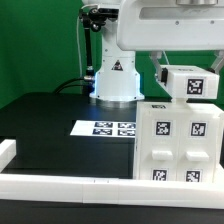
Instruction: Assemble cabinet
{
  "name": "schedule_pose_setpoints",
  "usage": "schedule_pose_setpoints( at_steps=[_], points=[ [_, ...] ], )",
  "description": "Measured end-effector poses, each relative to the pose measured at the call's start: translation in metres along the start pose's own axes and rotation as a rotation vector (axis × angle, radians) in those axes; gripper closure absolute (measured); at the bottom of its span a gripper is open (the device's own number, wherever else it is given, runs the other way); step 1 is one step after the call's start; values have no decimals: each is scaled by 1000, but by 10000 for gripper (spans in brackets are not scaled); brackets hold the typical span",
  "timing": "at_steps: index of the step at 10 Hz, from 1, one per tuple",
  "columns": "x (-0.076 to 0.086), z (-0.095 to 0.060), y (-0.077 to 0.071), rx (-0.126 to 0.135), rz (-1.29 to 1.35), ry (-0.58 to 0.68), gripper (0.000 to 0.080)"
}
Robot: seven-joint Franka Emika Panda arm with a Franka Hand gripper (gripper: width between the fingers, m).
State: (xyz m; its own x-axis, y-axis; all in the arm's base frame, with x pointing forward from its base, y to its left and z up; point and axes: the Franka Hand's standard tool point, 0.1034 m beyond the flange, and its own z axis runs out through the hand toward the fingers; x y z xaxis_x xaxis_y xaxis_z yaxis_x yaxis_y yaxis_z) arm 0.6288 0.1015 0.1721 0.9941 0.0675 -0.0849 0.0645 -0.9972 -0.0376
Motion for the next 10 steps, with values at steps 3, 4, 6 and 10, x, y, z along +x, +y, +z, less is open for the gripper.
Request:
schedule_pose_setpoints(
  at_steps=[3, 4, 6, 10],
  points=[
    [0, 4, 2, -2, 1, 6, 243],
    [-1, 7, 3, -2, 2, 5, 243],
    [-1, 9, 5, -2, 2, 10, 243],
    [0, 12, 6, -3, 4, 23, 243]
  ],
)
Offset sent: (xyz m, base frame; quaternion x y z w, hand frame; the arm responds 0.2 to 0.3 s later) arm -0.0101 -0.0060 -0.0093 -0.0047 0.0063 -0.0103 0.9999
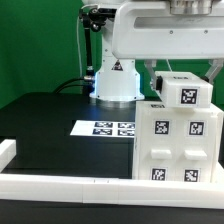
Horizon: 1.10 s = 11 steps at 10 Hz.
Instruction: Assemble cabinet
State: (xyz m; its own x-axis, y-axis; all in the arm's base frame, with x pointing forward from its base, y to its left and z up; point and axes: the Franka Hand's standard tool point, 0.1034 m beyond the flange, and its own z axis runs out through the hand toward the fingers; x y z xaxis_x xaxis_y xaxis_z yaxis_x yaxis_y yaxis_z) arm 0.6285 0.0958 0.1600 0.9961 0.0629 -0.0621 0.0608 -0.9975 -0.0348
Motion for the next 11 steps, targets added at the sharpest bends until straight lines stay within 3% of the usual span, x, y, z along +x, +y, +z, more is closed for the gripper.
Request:
schedule_pose_setpoints(
  at_steps=[4, 5, 6, 11],
  points=[
    [0, 0, 0, 0, 0, 0, 242],
    [0, 0, 0, 0, 0, 0, 170],
    [0, 0, 0, 0, 0, -1, 154],
    [0, 1, 0, 0, 0, -1, 150]
  ],
)
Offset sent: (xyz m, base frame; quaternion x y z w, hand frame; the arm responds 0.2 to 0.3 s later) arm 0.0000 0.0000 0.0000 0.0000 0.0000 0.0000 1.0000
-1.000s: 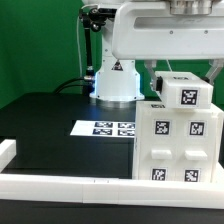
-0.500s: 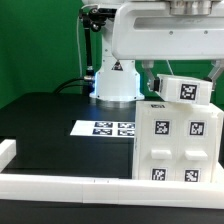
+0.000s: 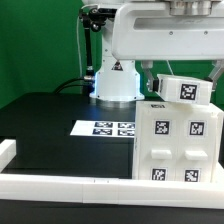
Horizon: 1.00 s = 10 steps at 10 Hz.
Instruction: Assemble cabinet
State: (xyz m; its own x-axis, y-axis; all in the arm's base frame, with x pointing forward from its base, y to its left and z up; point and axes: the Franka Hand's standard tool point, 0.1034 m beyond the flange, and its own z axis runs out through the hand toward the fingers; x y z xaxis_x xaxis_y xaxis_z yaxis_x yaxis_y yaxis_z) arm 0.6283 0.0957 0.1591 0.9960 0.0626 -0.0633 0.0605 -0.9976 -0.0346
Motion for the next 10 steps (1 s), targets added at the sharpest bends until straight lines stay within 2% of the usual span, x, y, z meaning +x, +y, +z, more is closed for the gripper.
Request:
schedule_pose_setpoints(
  at_steps=[4, 5, 10],
  points=[
    [-6, 5, -3, -1, -4, 6, 150],
    [-6, 5, -3, -1, -4, 6, 255],
    [-6, 6, -3, -1, -4, 6, 252]
  ],
)
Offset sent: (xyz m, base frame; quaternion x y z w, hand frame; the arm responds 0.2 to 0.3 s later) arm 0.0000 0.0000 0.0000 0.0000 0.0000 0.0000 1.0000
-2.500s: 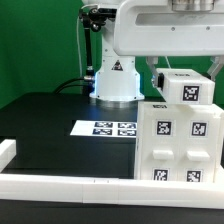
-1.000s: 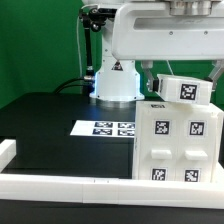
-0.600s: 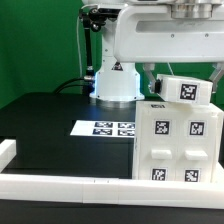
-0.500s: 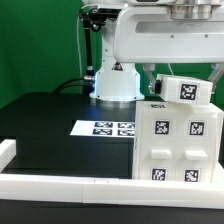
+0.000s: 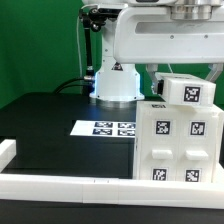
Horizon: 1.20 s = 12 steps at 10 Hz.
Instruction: Assemble cabinet
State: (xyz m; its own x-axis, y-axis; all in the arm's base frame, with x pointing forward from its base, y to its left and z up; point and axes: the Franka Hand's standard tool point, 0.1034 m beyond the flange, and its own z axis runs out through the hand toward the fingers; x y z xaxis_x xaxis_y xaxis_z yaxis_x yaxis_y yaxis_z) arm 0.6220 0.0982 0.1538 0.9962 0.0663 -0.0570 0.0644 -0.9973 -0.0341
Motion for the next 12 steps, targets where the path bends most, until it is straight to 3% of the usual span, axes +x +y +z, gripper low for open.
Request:
schedule_pose_setpoints(
  at_steps=[4, 7, 9, 12],
  points=[
    [0, 0, 1, 0, 41, 2, 252],
    [1, 1, 1, 3, 382, 7, 252],
    [5, 1, -1, 45, 645, 41, 252],
    [5, 1, -1, 50, 815, 37, 252]
  ],
)
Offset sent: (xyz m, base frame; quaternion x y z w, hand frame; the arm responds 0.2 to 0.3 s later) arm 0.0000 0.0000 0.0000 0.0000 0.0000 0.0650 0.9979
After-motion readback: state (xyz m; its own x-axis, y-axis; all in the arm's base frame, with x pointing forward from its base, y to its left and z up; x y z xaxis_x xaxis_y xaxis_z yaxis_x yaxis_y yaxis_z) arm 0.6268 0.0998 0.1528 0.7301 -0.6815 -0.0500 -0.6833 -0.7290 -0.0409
